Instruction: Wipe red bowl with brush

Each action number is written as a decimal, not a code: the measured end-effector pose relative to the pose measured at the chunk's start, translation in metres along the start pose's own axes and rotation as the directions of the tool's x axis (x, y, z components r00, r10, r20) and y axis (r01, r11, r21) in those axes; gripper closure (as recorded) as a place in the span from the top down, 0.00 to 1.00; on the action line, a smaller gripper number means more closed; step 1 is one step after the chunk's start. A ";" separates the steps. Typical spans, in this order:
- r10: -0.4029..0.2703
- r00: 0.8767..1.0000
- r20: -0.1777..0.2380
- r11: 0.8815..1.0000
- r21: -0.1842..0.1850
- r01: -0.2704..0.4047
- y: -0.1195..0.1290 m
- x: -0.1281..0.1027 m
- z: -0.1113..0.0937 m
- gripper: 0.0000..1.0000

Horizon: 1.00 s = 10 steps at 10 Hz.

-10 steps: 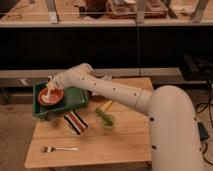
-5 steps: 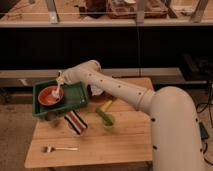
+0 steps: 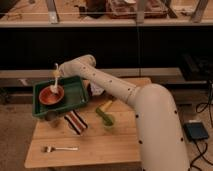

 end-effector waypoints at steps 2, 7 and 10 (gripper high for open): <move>-0.028 1.000 -0.014 0.999 0.038 0.029 -0.030 0.010 0.006 0.00; -0.104 0.994 -0.019 0.984 0.140 0.106 -0.087 -0.017 -0.018 0.00; -0.106 0.994 -0.003 0.984 0.144 0.105 -0.085 -0.043 -0.038 0.00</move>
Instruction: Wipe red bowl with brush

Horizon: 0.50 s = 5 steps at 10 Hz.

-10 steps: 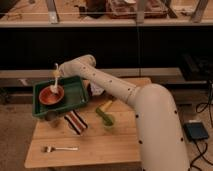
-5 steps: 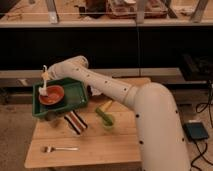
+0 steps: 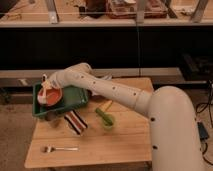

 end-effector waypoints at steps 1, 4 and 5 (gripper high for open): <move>0.010 1.000 0.003 1.000 -0.012 -0.010 0.009 -0.005 -0.007 0.00; 0.034 0.999 0.012 0.997 -0.074 -0.033 0.058 -0.010 -0.020 0.00; 0.036 0.999 0.015 0.996 -0.087 -0.034 0.067 -0.009 -0.019 0.00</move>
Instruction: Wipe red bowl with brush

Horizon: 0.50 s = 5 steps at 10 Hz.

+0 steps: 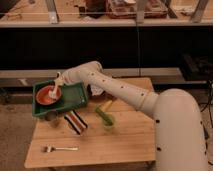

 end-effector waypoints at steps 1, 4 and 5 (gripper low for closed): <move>0.002 1.000 0.004 1.000 -0.018 -0.001 0.011 0.002 0.000 0.00; -0.001 1.000 0.007 0.999 -0.041 0.002 0.025 0.018 0.026 0.00; -0.009 1.000 -0.001 0.999 -0.040 0.009 0.025 0.029 0.038 0.00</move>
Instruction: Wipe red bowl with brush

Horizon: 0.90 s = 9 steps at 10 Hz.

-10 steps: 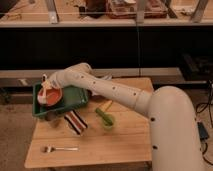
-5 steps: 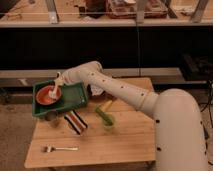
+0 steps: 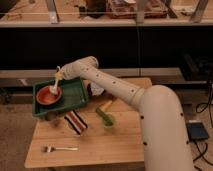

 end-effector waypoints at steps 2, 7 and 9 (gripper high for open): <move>-0.014 1.000 -0.009 1.000 0.015 0.014 -0.011 0.012 0.011 0.00; -0.052 0.999 -0.001 0.991 0.120 0.051 -0.088 -0.002 0.020 0.00; -0.061 0.998 0.000 0.986 0.158 0.060 -0.106 -0.015 0.014 0.00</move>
